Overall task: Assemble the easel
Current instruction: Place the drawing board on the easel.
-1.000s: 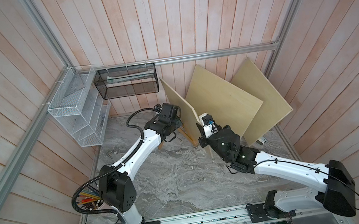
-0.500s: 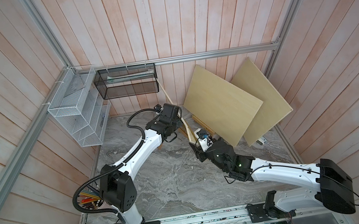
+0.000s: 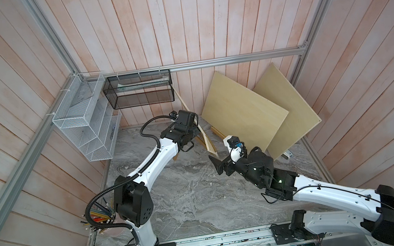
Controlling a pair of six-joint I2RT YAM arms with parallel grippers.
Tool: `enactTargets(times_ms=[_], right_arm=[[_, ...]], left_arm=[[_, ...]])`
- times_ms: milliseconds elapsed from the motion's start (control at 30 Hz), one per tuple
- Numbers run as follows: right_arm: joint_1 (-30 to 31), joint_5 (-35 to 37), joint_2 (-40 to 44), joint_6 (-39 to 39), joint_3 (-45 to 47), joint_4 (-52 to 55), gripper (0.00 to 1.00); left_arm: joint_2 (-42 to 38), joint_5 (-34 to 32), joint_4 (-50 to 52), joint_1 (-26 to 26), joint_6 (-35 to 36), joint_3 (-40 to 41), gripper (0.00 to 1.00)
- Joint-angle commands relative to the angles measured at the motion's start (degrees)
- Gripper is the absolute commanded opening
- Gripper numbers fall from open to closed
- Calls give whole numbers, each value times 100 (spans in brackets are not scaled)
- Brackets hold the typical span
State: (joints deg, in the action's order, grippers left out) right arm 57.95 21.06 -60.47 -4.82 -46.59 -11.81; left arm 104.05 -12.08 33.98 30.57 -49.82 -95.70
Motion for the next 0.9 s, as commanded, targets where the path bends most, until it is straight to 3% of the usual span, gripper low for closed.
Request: enactTargets(times_ms=[0, 133, 333, 633, 867], right_arm=[[-66, 191, 177, -142, -262, 315, 98], [-290, 293, 247, -206, -333, 219, 98], [-799, -232, 281, -560, -287, -65, 98], [-1097, -599, 17, -756, -355, -285, 98], [-1223, -654, -168, -816, -454, -282, 98]], left_arm=[[170, 39, -393, -226, -200, 170, 0], [-96, -4, -530, -226, -151, 464, 27], [-433, -99, -457, -218, -33, 555, 62], [-926, -567, 209, -226, 71, 349, 85], [-1551, -1263, 566, -261, 124, 776, 92]])
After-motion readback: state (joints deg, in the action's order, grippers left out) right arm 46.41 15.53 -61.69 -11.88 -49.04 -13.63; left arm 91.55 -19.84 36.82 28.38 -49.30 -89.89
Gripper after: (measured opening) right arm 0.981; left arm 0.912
